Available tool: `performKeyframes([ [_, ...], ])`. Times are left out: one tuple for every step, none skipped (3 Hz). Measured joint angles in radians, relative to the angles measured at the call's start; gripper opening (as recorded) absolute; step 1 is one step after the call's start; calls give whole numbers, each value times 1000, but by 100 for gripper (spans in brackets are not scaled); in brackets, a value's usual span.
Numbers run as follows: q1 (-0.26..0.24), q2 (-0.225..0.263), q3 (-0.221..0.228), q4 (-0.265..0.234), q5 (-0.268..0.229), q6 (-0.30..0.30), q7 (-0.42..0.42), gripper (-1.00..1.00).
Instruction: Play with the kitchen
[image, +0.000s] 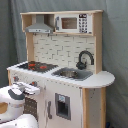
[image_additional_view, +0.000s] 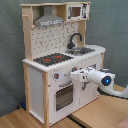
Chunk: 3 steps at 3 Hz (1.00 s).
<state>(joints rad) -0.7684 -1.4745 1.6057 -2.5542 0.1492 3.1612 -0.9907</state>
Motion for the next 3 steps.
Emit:
performKeyframes([
  [88, 0, -32, -6, 0, -33, 30, 100],
  [131, 0, -88, -33, 1, -58, 91, 100],
  [185, 1, -76, -33, 1, -126, 147, 100],
])
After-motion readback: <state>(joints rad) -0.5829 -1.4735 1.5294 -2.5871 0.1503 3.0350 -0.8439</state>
